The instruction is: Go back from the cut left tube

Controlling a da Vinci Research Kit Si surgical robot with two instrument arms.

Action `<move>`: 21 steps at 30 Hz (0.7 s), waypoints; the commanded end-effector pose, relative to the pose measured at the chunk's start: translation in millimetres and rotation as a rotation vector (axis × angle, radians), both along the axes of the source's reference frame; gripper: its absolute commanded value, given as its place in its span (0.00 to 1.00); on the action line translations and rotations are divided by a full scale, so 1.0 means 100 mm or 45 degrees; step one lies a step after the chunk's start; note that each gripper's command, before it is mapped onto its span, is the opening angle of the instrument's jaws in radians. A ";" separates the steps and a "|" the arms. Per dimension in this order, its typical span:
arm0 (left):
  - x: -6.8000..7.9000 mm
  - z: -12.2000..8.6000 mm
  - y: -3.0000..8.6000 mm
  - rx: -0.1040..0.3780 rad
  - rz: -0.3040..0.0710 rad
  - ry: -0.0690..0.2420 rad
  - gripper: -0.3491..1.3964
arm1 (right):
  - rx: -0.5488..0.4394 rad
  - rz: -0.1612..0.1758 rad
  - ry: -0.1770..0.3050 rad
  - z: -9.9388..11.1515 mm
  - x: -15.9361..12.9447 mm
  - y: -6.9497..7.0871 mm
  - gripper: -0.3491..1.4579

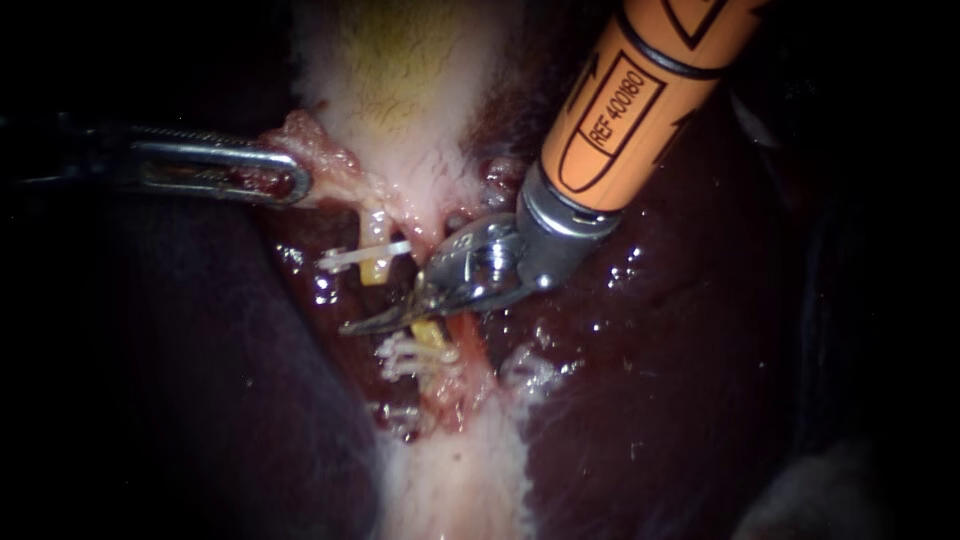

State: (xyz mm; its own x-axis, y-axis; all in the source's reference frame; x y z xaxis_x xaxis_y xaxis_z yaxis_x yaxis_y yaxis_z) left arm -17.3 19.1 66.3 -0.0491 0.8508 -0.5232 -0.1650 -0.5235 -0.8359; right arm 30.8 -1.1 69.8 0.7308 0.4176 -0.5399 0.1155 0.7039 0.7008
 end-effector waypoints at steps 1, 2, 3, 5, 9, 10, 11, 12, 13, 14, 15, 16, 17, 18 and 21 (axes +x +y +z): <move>0.000 0.000 0.000 0.000 0.000 0.001 0.00 | 0.000 0.006 0.009 0.000 0.000 0.000 0.00; 0.000 0.000 0.000 -0.001 0.000 0.001 0.00 | 0.003 0.010 0.019 0.000 0.000 0.000 0.00; 0.000 0.000 0.000 -0.001 0.000 0.001 0.00 | 0.008 0.018 0.035 0.000 0.000 -0.001 0.00; 0.000 0.000 0.000 -0.001 0.000 0.001 0.00 | 0.022 0.056 0.094 -0.001 0.000 -0.002 0.36; 0.000 0.000 0.000 -0.001 0.000 0.001 0.00 | 0.024 0.120 0.153 -0.003 0.002 -0.002 0.78; 0.000 0.001 -0.001 -0.001 0.000 0.001 0.00 | 0.022 0.123 0.152 -0.003 0.003 -0.001 0.81; 0.000 0.001 -0.001 -0.001 0.000 0.001 0.00 | 0.023 0.124 0.152 -0.004 0.003 -0.001 0.83; 0.000 0.001 -0.001 -0.002 0.000 0.001 0.00 | 0.021 0.127 0.151 -0.004 0.003 -0.001 0.84; 0.000 0.001 -0.002 -0.002 0.000 0.001 0.00 | 0.021 0.127 0.151 -0.004 0.003 -0.001 0.84; 0.000 0.001 -0.002 -0.002 0.000 0.001 0.00 | 0.021 0.126 0.151 -0.004 0.002 -0.001 0.85; 0.000 0.001 -0.002 -0.002 0.000 0.001 0.00 | 0.018 0.129 0.151 -0.004 0.002 -0.001 0.85; 0.000 0.001 -0.002 -0.002 0.000 0.001 0.00 | 0.014 0.134 0.149 -0.004 0.001 -0.001 0.87; 0.000 0.001 -0.002 -0.002 0.000 0.001 0.00 | 0.005 0.145 0.146 -0.005 0.000 -0.002 0.89; 0.000 0.001 -0.002 -0.002 0.000 0.001 0.00 | -0.004 0.156 0.144 -0.006 -0.001 -0.003 0.91; 0.000 0.002 -0.001 -0.002 0.000 0.001 0.00 | -0.055 0.207 0.132 -0.011 -0.011 -0.008 0.96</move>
